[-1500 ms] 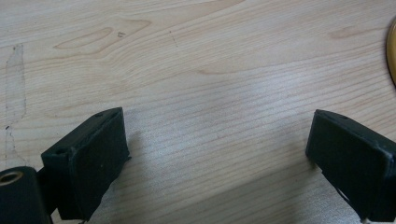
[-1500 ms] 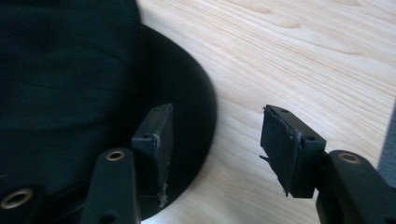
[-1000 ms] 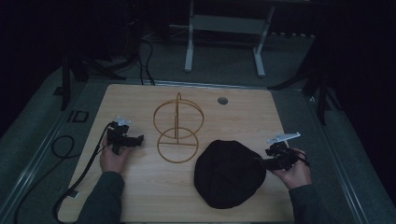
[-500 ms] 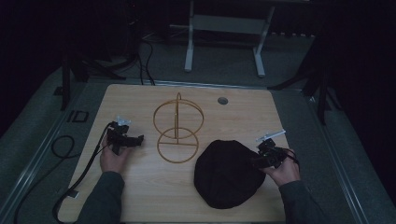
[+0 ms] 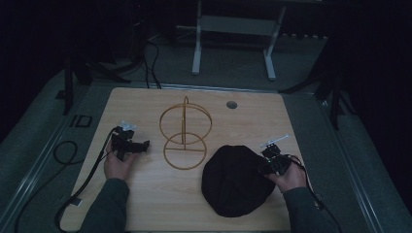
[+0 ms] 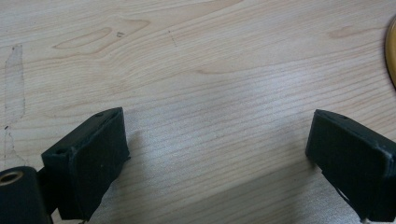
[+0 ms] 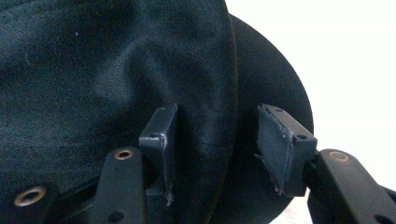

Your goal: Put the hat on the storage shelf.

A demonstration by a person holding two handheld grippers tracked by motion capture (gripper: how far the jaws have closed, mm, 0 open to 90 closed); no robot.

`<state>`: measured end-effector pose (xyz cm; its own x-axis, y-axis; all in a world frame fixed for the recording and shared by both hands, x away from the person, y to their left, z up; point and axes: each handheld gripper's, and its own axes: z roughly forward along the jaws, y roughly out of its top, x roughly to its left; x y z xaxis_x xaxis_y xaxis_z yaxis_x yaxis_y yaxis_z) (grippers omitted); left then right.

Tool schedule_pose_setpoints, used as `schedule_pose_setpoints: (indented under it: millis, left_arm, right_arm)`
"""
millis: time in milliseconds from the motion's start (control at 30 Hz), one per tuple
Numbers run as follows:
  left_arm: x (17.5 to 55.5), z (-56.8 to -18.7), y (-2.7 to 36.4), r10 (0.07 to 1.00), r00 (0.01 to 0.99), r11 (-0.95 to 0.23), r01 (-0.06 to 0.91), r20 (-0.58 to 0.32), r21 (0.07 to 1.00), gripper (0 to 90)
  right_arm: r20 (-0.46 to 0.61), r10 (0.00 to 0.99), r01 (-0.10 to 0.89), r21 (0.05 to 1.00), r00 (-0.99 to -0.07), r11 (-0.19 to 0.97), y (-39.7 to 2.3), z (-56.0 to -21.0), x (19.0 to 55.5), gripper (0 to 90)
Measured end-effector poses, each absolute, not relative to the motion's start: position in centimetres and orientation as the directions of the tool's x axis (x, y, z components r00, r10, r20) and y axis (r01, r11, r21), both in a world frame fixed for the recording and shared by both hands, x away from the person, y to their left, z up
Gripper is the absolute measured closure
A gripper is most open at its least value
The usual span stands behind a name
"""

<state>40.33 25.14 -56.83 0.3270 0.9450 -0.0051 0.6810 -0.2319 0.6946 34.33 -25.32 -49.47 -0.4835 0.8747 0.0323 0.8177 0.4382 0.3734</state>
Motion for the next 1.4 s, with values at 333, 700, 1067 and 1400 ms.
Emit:
schedule_pose_setpoints:
  millis: [333,700,1067,1400]
  left_arm:
    - [40.3,-56.8,25.1,0.945,0.327,-0.232,0.681,-0.005,0.695,5.2]
    - [40.3,-56.8,25.1,0.945,0.327,-0.232,0.681,-0.005,0.695,5.2]
    - [40.3,-56.8,25.1,0.945,0.327,-0.232,0.681,-0.005,0.695,5.2]
    - [40.3,-56.8,25.1,0.945,0.328,-0.232,0.681,-0.005,0.695,5.2]
  right_arm:
    - [-0.024,0.861,0.805,0.343,-0.508,0.485,-24.8,-49.4,34.5,64.2]
    - [0.008,0.866,0.820,0.327,-0.499,0.470,-25.0,-48.8,35.9,77.3]
    - [0.112,0.882,0.852,0.337,-0.458,0.400,-26.4,-48.4,38.0,78.4]
    - [0.146,0.882,0.857,0.352,-0.447,0.376,-27.0,-46.5,39.3,78.3]
